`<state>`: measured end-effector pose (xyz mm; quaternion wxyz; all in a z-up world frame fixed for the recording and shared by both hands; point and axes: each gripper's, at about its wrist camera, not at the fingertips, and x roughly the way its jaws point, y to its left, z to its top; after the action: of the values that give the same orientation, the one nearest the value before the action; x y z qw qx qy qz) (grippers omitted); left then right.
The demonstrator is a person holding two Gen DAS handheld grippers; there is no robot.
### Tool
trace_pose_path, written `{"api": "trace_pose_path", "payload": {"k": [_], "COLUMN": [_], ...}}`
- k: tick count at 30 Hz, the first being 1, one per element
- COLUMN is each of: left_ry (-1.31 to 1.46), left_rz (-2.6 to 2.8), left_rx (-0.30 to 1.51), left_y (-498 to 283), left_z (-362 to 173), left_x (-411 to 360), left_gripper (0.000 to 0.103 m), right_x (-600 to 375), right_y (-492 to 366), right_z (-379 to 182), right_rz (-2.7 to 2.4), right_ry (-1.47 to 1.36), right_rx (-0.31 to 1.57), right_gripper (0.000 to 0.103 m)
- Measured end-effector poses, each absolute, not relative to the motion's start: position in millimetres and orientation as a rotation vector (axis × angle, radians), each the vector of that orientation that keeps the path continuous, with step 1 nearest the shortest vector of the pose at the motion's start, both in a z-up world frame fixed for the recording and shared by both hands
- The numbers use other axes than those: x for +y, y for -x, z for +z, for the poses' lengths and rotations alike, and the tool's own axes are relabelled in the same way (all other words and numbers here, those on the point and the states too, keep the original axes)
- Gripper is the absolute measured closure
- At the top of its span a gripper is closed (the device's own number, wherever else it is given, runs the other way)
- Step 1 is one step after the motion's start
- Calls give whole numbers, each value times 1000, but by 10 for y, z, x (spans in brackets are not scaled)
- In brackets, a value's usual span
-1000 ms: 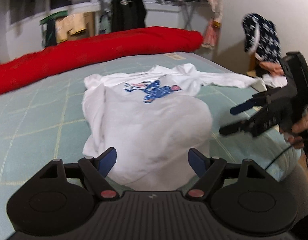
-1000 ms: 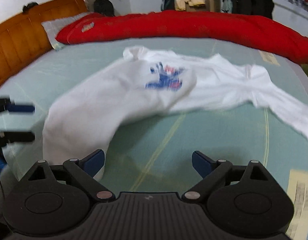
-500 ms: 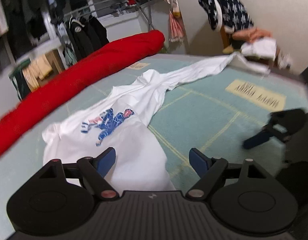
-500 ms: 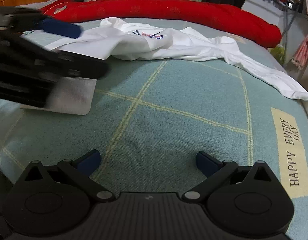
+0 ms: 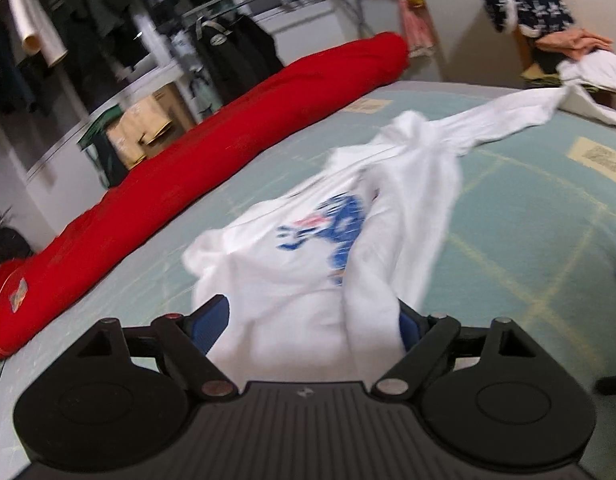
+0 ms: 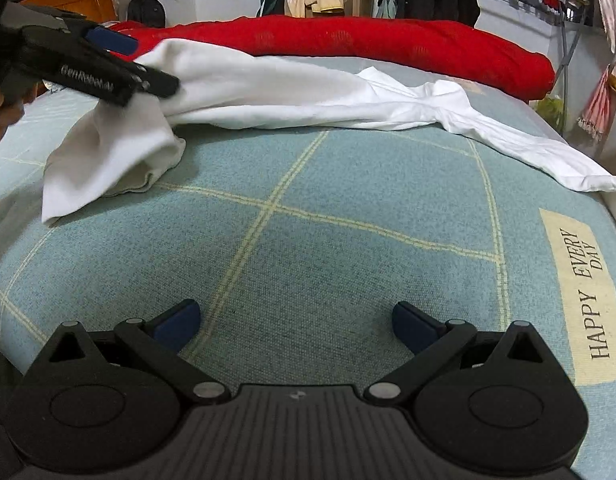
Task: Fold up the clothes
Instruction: 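Grasp the white T-shirt hem with the left gripper and lift it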
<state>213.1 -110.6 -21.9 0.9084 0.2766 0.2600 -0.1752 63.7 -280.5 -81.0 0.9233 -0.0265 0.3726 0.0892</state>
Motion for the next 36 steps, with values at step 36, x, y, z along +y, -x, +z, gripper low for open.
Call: {"api": "trace_pose_path", "payload": {"k": [36], "left_ry": [-982], "left_rz": [-364], "left_rx": [358], "left_y": [-1530], "left_z": [-544], "left_x": [-1435], "left_gripper": [12], "right_x": [-2812], "right_y": [-564], "right_z": [-849], "right_rz": [180], "right_ry": [56], "right_rx": [701], "right_gripper": [0]}}
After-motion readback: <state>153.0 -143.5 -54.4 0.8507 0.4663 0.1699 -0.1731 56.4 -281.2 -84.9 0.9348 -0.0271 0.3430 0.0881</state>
